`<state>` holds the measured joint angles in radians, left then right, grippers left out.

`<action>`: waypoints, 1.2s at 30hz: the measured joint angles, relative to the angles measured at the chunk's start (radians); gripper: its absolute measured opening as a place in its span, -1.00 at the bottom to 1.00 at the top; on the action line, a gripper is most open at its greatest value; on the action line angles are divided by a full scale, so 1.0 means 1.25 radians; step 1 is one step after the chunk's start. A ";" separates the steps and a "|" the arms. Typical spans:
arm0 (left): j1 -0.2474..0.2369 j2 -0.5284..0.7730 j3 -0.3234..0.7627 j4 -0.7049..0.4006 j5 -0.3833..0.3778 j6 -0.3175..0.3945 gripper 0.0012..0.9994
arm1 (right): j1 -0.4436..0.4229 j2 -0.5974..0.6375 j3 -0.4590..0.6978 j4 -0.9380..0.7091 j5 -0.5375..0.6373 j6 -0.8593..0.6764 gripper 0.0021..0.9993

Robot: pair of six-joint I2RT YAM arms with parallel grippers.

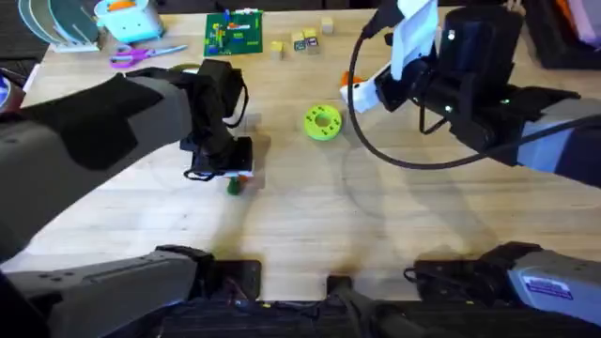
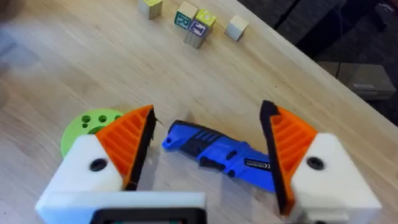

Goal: Pick up the gripper from the table and insert it into the empty holder that is missing its gripper. Then pick up a screw, insert it into the mounting hole, and use the screwdriver to tighten it. Finally, clean up the table by picking up the vegetable and placing it into the bucket.

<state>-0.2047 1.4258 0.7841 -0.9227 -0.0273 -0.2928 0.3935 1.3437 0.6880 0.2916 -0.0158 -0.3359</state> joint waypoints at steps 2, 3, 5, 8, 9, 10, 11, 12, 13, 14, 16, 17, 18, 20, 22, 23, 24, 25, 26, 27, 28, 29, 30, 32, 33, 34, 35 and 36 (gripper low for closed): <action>0.000 0.000 0.001 -0.003 0.000 0.000 -0.96 | 0.000 0.000 0.000 0.000 0.000 0.000 0.99; 0.000 0.001 0.003 -0.008 0.000 0.000 -0.96 | 0.000 0.000 0.000 0.000 0.000 0.000 0.99; -0.002 0.007 0.019 -0.047 0.000 0.000 -0.96 | 0.000 0.000 0.000 0.000 0.000 0.000 0.98; -0.012 0.020 0.073 -0.113 -0.002 0.000 -0.97 | 0.000 0.000 0.000 0.000 0.000 0.000 0.99; -0.017 0.022 0.099 -0.131 -0.002 0.000 -0.97 | 0.000 0.000 0.000 0.000 0.000 0.000 0.99; -0.022 0.023 0.129 -0.146 -0.002 0.000 -0.97 | 0.000 0.000 0.000 0.000 0.000 0.000 0.99; -0.026 0.023 0.161 -0.158 -0.002 0.000 -0.97 | 0.000 0.000 0.000 0.000 0.000 0.000 0.98; -0.030 0.023 0.198 -0.168 -0.002 0.000 -0.97 | 0.000 0.000 0.000 0.000 0.000 0.000 0.99; -0.031 0.023 0.226 -0.172 -0.002 0.000 -0.97 | 0.000 0.000 0.000 0.000 0.000 0.000 0.98; -0.032 0.023 0.259 -0.174 -0.002 0.000 -0.97 | 0.000 0.000 0.000 0.000 0.000 0.000 0.99; -0.032 0.023 0.306 -0.175 -0.003 0.003 -0.97 | 0.000 0.000 0.000 0.000 0.000 0.000 0.99; -0.031 0.023 0.326 -0.175 -0.006 0.005 -0.97 | 0.000 0.000 0.000 0.000 0.000 0.000 0.99; -0.032 0.023 0.345 -0.175 -0.014 0.007 -0.97 | 0.000 0.000 0.000 0.000 0.000 0.000 0.99; -0.032 0.023 0.369 -0.174 -0.041 0.009 -0.97 | 0.000 0.000 0.000 0.000 0.000 0.000 0.99; -0.031 0.023 0.380 -0.160 -0.086 0.019 -0.97 | 0.000 0.000 0.000 0.000 0.000 0.000 0.99; -0.029 0.023 0.381 -0.151 -0.107 0.029 -0.97 | 0.000 0.000 0.000 0.000 0.000 0.000 0.99; -0.026 0.023 0.381 -0.143 -0.124 0.042 -0.97 | 0.000 0.000 0.000 0.000 0.000 0.000 0.99; -0.022 0.023 0.381 -0.134 -0.139 0.059 -0.97 | 0.000 0.000 0.000 0.000 0.000 0.000 0.99; -0.017 0.023 0.381 -0.121 -0.151 0.076 -0.97 | 0.000 0.000 0.000 0.000 0.000 0.000 0.99; -0.009 0.023 0.381 -0.102 -0.162 0.095 -0.97 | 0.000 0.000 0.000 0.000 0.000 0.000 0.99; -0.001 0.023 0.381 -0.086 -0.168 0.108 -0.97 | 0.000 0.000 0.000 0.000 0.000 0.000 0.99; 0.009 0.023 0.381 -0.070 -0.174 0.118 -0.97 | 0.000 0.000 0.000 0.000 0.000 0.000 0.99; 0.021 0.023 0.381 -0.055 -0.181 0.128 -0.97 | 0.000 0.000 0.000 0.000 0.000 0.000 0.99; 0.047 0.023 0.381 -0.029 -0.188 0.141 -0.97 | 0.000 0.000 0.000 0.000 0.000 0.000 0.99; 0.063 0.023 0.381 -0.019 -0.192 0.147 -0.97 | 0.000 0.000 0.000 0.000 0.000 0.000 0.99; 0.075 0.023 0.381 -0.013 -0.194 0.154 -0.97 | 0.000 0.000 0.000 0.000 0.000 0.000 0.99; 0.090 0.023 0.381 -0.005 -0.198 0.166 -0.97 | 0.000 0.000 0.000 0.000 0.000 0.000 0.99; 0.105 0.023 0.381 0.005 -0.200 0.181 -0.97 | 0.000 0.000 0.000 0.000 0.000 0.000 0.99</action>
<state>-0.0729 1.4540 1.2598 -0.9163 -0.2776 -0.0664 0.3935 1.3437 0.6880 0.2916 -0.0158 -0.3355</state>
